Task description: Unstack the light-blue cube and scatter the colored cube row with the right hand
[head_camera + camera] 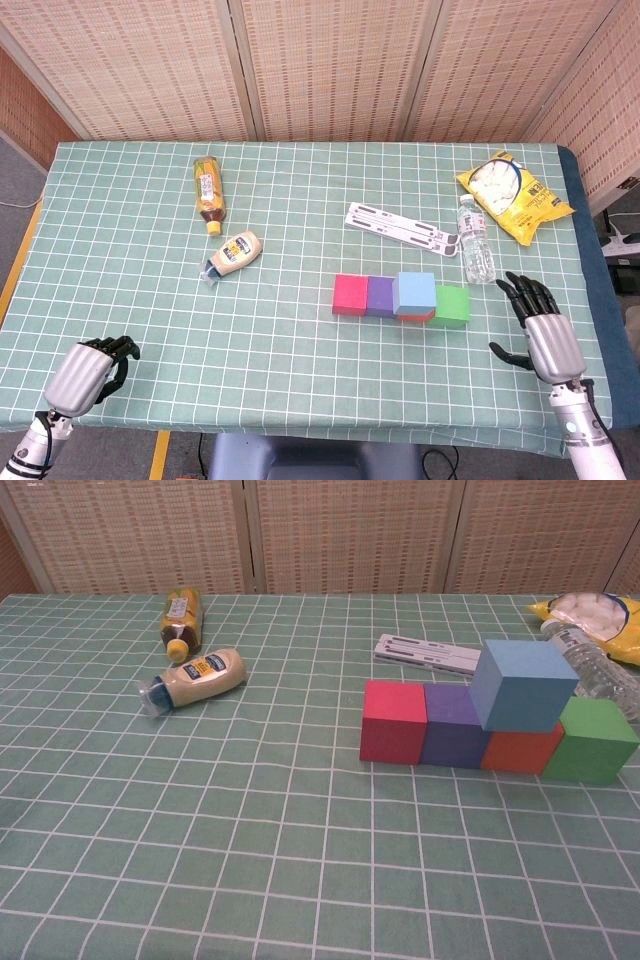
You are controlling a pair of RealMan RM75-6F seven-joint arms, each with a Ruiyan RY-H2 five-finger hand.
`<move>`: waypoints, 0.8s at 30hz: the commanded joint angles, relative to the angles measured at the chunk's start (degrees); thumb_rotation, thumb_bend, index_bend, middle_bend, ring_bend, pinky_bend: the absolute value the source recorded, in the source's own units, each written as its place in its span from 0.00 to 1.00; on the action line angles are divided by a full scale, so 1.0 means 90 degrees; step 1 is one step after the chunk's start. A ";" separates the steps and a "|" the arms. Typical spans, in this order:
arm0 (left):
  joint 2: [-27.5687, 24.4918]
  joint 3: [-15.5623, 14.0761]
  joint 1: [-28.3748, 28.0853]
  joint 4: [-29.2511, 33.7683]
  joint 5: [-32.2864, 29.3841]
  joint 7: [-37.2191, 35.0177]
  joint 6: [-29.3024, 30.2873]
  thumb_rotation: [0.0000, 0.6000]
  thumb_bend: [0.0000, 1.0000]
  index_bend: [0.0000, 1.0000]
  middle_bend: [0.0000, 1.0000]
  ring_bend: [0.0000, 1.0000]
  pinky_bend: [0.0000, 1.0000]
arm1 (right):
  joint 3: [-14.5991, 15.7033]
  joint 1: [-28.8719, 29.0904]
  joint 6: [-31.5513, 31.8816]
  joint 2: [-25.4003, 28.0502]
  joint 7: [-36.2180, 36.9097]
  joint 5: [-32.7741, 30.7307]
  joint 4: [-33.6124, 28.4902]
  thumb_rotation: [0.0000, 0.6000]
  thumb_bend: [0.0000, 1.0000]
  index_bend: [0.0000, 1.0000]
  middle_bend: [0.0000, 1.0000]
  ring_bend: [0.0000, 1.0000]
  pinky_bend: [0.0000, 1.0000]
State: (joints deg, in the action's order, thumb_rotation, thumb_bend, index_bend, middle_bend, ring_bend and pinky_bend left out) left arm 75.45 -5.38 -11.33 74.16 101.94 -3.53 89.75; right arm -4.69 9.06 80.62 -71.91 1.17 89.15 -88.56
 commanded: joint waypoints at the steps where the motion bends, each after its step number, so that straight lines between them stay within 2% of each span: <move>1: -0.0015 -0.0001 0.0002 0.0014 -0.0006 -0.0023 -0.0001 1.00 0.74 0.53 0.48 0.59 0.73 | -0.0090 0.0183 -0.0224 -0.0084 -0.0119 -0.0088 -0.0068 1.00 0.06 0.10 0.02 0.00 0.08; 5: -0.0055 0.0011 0.0010 0.0040 -0.0075 -0.0064 -0.0047 1.00 0.74 0.53 0.48 0.59 0.73 | -0.0223 0.0551 -0.0694 -0.0273 -0.0143 -0.0207 -0.0107 1.00 0.06 0.11 0.02 0.00 0.10; 7: -0.0107 0.0010 0.0016 0.0097 -0.0107 -0.0066 -0.0077 1.00 0.74 0.53 0.48 0.59 0.73 | -0.0419 0.0931 -0.1168 -0.0518 -0.0080 -0.0414 -0.0026 1.00 0.06 0.11 0.02 0.00 0.11; 11: -0.0148 0.0012 0.0024 0.0148 -0.0099 -0.0049 -0.0070 1.00 0.74 0.53 0.48 0.59 0.73 | -0.0568 0.1315 -0.1621 -0.0804 0.0003 -0.0644 0.0168 1.00 0.06 0.13 0.02 0.00 0.19; 17: -0.0183 0.0028 0.0040 0.0187 -0.0114 -0.0053 -0.0058 1.00 0.74 0.53 0.49 0.59 0.73 | -0.0688 0.1742 -0.1868 -0.1228 0.0144 -0.0659 0.0581 1.00 0.06 0.15 0.02 0.00 0.21; 19: -0.0188 0.0029 0.0041 0.0189 -0.0105 -0.0052 -0.0054 1.00 0.74 0.53 0.49 0.59 0.73 | -0.0699 0.1811 -0.1822 -0.1354 0.0183 -0.0618 0.0701 1.00 0.06 0.17 0.04 0.00 0.25; 22: -0.0200 0.0026 0.0047 0.0197 -0.0090 -0.0062 -0.0042 1.00 0.74 0.53 0.49 0.59 0.73 | -0.0673 0.1867 -0.1716 -0.1510 0.0251 -0.0544 0.0870 1.00 0.06 0.22 0.12 0.06 0.31; 24: -0.0208 0.0029 0.0055 0.0204 -0.0080 -0.0072 -0.0018 1.00 0.74 0.53 0.49 0.59 0.73 | -0.0646 0.1869 -0.1587 -0.1601 0.0271 -0.0487 0.1002 1.00 0.06 0.28 0.22 0.18 0.40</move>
State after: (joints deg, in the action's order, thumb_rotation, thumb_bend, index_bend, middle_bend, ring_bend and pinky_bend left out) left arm 73.59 -5.13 -10.85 75.98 101.21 -4.16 89.58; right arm -10.65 25.76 65.76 -85.81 3.39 84.41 -80.08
